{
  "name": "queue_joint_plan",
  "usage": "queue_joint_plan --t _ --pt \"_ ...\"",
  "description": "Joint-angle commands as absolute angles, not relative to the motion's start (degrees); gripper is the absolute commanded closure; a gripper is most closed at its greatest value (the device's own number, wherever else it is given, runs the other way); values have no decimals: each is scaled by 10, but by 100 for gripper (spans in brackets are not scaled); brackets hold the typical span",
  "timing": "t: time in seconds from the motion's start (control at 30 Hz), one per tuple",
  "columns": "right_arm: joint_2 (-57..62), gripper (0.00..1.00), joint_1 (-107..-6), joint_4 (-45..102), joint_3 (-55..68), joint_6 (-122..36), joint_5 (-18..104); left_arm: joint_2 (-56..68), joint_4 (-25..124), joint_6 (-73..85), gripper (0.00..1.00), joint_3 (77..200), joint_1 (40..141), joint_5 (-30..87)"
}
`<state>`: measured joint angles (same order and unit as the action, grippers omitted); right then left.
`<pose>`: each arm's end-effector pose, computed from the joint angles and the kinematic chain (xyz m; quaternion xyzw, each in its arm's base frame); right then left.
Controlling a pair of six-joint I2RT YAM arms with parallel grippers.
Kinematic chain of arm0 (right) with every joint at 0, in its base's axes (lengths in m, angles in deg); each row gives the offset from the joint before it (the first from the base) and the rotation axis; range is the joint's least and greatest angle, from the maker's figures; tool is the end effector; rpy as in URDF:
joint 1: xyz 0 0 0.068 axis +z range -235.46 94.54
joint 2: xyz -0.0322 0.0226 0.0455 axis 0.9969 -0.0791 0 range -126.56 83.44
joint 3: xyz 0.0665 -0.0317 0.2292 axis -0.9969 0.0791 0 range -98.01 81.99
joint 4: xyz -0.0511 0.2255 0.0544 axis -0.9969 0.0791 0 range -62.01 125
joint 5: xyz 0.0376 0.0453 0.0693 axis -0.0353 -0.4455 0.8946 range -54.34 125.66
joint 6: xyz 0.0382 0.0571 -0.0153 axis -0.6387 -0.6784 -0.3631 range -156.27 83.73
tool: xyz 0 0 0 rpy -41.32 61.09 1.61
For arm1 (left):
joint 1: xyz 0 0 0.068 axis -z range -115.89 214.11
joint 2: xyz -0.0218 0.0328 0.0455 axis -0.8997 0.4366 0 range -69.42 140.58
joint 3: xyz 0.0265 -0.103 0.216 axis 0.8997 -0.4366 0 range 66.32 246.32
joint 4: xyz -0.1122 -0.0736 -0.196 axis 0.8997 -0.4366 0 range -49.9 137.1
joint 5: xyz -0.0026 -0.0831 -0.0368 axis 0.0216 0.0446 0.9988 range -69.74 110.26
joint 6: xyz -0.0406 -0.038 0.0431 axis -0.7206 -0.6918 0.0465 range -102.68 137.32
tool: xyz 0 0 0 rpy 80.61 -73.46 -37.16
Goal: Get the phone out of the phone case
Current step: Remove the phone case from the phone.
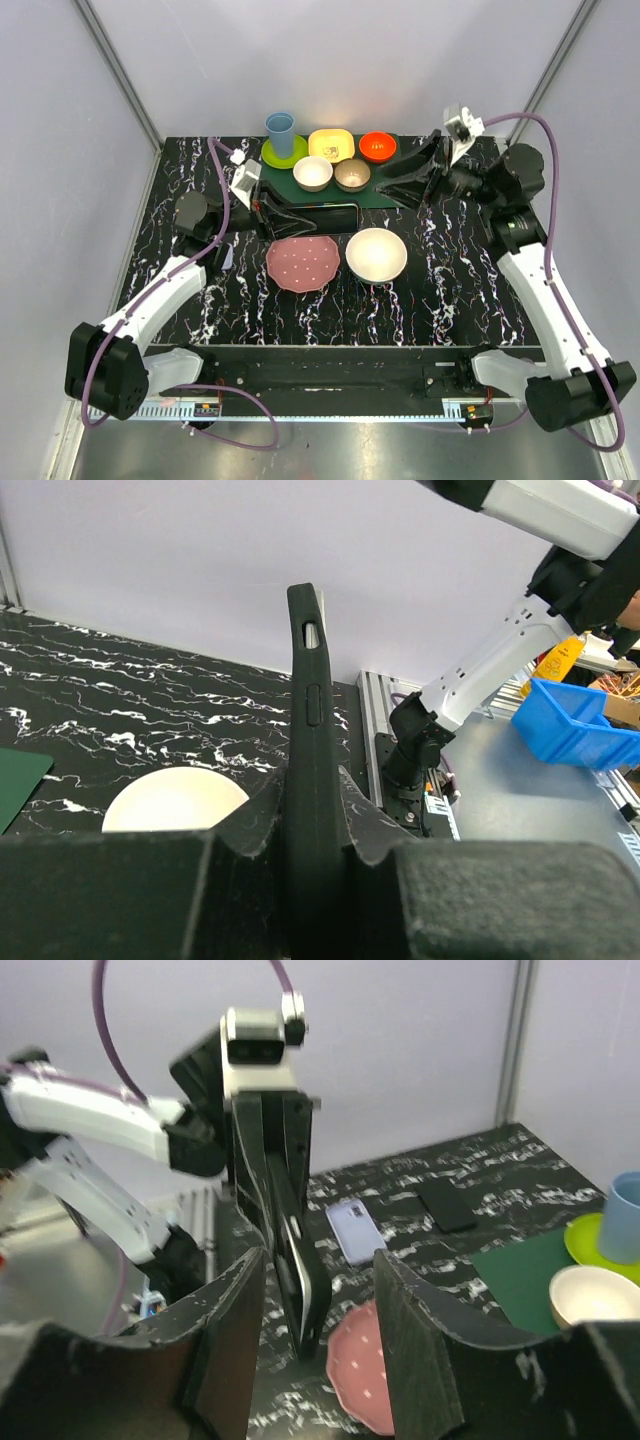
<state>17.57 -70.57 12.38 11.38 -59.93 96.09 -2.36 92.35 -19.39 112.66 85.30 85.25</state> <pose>0.2146 0.1089 0.4376 -0.3742 0.5235 0.5055 0.5748 0.2104 -0.1375 0.3453 0.3862 0.5129 -0.5976 0.4803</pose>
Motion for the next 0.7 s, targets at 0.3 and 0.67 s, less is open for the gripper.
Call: queue_joint_plan --t 0.3,0.67 --pt "218 46 -703 305 237 -233 1003 -18 932 -217 100 1184 850 812" --pt "211 51 -673 186 307 -254 1042 -17 923 -216 100 1165 851 787"
